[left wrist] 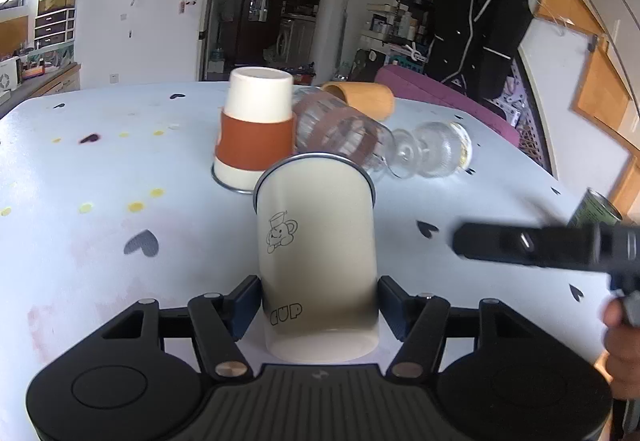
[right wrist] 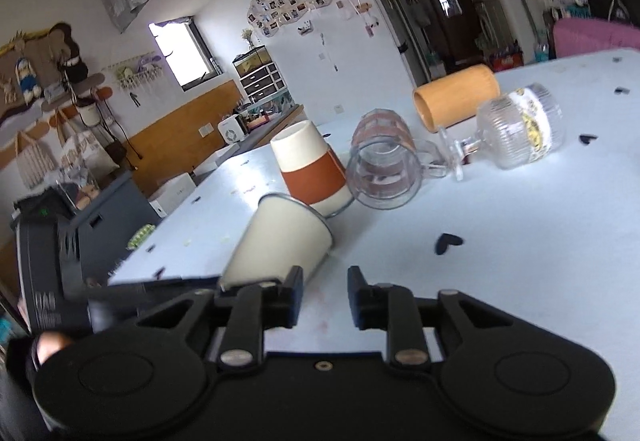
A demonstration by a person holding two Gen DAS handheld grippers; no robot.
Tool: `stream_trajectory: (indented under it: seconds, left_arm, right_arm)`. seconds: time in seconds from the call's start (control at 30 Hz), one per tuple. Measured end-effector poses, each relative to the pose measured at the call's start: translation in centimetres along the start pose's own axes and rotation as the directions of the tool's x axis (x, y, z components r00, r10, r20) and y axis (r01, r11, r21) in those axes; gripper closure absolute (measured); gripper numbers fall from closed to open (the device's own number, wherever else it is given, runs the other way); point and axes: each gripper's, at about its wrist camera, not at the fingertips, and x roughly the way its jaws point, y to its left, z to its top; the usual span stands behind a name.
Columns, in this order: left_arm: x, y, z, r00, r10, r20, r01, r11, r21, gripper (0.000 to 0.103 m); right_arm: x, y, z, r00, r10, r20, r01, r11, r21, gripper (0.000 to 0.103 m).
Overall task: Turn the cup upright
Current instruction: 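Close the right tool on the white cup while the left tool holds it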
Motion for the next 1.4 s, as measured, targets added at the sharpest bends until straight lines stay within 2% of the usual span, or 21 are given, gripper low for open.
stream_trajectory:
  seconds: [0.03,0.1,0.13,0.27,0.4,0.53,0.8,0.93,1.0,1.07,1.2,1.4]
  left_arm:
    - [-0.2,-0.3,-0.2,1.0,-0.003,-0.001,0.003,1.0,0.004,0.039]
    - [-0.6,-0.8,-0.6,1.0,-0.009,-0.004,0.009,1.0,0.017,0.039]
    - [-0.8,-1.0,-0.8,1.0,-0.012,-0.006,0.012,1.0,0.024,0.039]
    - [-1.5,-2.2,-1.5,0.999,-0.04,-0.016,0.041,0.997,0.067,0.039]
    - [-1.9,-2.8,-2.1,0.999,-0.039,-0.012,0.04,0.994,0.097,0.039]
    - [-2.0,-3.0,-2.2,0.999,-0.046,-0.009,0.046,0.994,0.1,0.039]
    - [-2.0,-3.3,-2.6,0.997,-0.067,0.027,0.064,0.992,0.106,0.039]
    - [-2.3,-3.4,-2.6,0.993,-0.1,0.056,0.094,0.99,0.101,0.039]
    - [-2.5,-3.5,-2.9,0.991,-0.117,0.072,0.109,0.988,0.106,0.039]
    - [-2.8,-3.6,-3.3,0.986,-0.146,0.086,0.137,0.985,0.104,0.039]
    - [-3.6,-3.8,-4.7,0.976,-0.17,0.134,0.155,0.981,0.117,0.039]
    - [-4.5,-4.6,-6.7,0.969,-0.167,0.181,0.137,0.977,0.163,0.04]
  right_arm:
    - [0.3,0.0,0.3,1.0,0.014,-0.009,-0.013,1.0,0.027,0.056]
    - [1.1,-0.2,0.6,0.998,0.05,-0.033,-0.046,0.994,0.095,0.042]
    - [1.6,-0.5,0.8,0.997,0.068,-0.049,-0.06,0.988,0.142,0.039]
    - [3.7,-1.3,0.9,0.987,0.11,-0.116,-0.075,0.96,0.271,0.037]
    - [5.3,-2.0,0.5,0.976,0.134,-0.171,-0.069,0.936,0.344,0.032]
    - [5.7,-2.3,0.3,0.973,0.149,-0.178,-0.074,0.926,0.37,0.028]
    - [5.4,-2.1,0.3,0.976,0.121,-0.18,-0.06,0.947,0.315,0.026]
    - [4.1,-0.7,0.5,0.988,0.088,-0.128,-0.063,0.98,0.189,0.027]
    - [2.8,0.9,0.3,0.996,0.052,-0.076,-0.048,0.997,0.06,0.027]
    - [1.7,2.7,-0.2,0.999,0.021,-0.026,-0.023,0.997,-0.074,0.028]
    - [-0.4,5.9,-2.1,0.998,-0.035,0.06,0.053,0.94,-0.336,0.03]
    - [-2.9,7.9,-4.3,0.993,-0.052,0.104,0.097,0.861,-0.499,0.03]
